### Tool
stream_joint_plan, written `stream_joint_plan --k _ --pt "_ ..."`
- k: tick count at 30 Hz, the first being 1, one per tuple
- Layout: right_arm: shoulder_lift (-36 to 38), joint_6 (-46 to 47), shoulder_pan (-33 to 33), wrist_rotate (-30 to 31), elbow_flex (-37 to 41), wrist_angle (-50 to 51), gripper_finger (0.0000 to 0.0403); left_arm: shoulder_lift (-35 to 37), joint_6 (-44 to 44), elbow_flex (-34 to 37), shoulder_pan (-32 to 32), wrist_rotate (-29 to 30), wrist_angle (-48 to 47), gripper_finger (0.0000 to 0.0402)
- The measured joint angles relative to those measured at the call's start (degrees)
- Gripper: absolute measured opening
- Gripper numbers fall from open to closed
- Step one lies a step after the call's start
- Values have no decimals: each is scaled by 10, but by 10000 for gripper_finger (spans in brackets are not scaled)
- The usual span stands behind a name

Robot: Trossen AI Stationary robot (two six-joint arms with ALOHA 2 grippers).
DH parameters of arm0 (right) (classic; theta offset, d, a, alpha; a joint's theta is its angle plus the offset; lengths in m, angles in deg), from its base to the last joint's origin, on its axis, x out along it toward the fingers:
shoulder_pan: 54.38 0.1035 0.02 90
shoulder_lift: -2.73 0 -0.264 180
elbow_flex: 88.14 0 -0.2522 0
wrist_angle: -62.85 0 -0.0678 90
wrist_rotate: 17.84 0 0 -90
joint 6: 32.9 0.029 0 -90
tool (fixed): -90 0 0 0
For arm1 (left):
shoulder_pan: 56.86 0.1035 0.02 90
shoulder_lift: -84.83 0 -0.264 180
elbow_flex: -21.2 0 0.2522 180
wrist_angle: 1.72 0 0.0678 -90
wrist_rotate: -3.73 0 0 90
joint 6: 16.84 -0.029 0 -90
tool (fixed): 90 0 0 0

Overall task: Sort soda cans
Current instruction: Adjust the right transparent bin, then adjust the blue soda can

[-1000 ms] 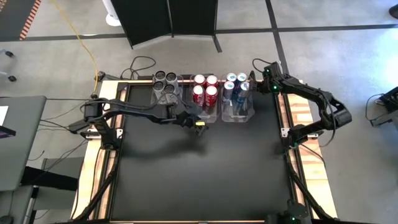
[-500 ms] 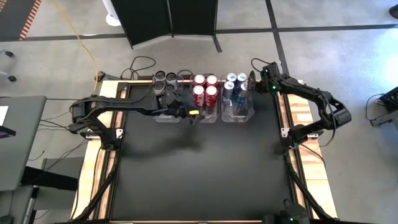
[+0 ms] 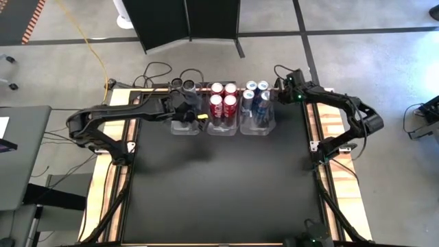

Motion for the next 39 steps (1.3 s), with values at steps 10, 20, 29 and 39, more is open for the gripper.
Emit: stream_joint_plan --k 10,20,29,39 --pt "-2 -5 3 -22 2 -45 108 79 -11 0 42 46 -64 368" --pt "-47 -4 23 -52 -1 -101 107 121 -1 0 67 59 -94 368" --pt "-11 12 11 -52 1 -85 107 131 17 0 68 77 -175 368" --pt "124 -10 5 -56 0 0 107 139 36 0 4 79 -165 361"
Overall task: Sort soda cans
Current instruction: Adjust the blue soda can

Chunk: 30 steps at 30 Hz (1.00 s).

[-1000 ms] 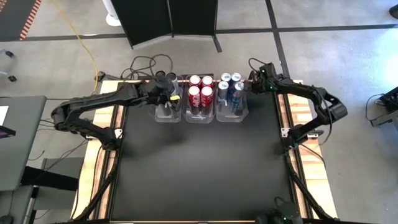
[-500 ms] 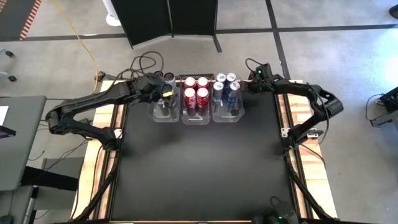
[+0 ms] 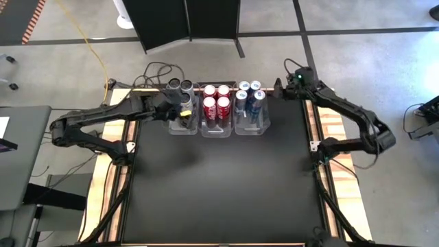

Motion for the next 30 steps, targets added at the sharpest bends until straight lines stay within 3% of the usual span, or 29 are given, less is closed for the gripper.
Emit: stream_joint_plan --k 9,14,23,30 --pt "114 29 107 -7 0 -34 107 -88 -25 0 -47 -15 120 341" --pt "157 58 167 -3 0 -75 107 -141 -103 -17 -29 -87 231 349" --pt "218 97 205 5 0 -79 108 -264 -322 -139 -9 -86 252 397" --pt "255 125 210 13 0 -76 108 -359 -282 -190 25 -96 291 395"
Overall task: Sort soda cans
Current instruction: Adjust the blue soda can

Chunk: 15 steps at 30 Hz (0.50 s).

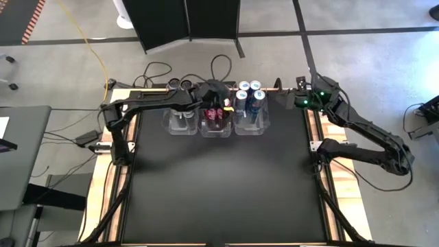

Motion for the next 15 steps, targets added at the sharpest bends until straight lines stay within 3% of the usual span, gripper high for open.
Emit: stream_joint_plan --k 4,15 --pt "14 2 -1 24 0 -1 108 -29 -9 -19 17 -37 39 395" --pt "23 50 -18 38 0 0 108 -47 -90 -21 41 -66 101 399"
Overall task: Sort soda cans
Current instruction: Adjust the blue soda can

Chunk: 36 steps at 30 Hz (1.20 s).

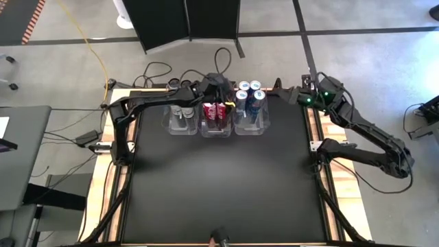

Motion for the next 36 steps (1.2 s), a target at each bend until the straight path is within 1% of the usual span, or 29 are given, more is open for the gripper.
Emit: stream_joint_plan --k 2,4,8,14,16,19,23,27,30,36 --pt "0 4 -5 3 0 -1 108 -13 15 0 7 -13 14 399" --pt "0 9 -13 4 0 -1 108 -30 49 1 13 -35 10 399" --pt "1 11 -25 0 0 -2 108 -53 87 1 12 -39 24 399" --pt "4 1 -25 -17 0 0 108 -82 97 0 5 3 108 399" --pt "5 1 -25 -18 0 -1 108 -83 102 1 5 6 113 399" --pt "5 -7 -26 -18 0 -1 108 -86 91 0 5 26 117 399" --pt "4 -6 -35 -28 0 -1 108 -89 89 0 6 27 114 396" --pt "5 -4 -50 -41 0 0 108 -90 93 0 6 32 114 374" --pt "5 -4 -61 -50 0 0 108 -90 93 0 5 39 116 349" --pt "5 -4 -85 -64 0 0 108 -91 71 0 5 31 116 298"
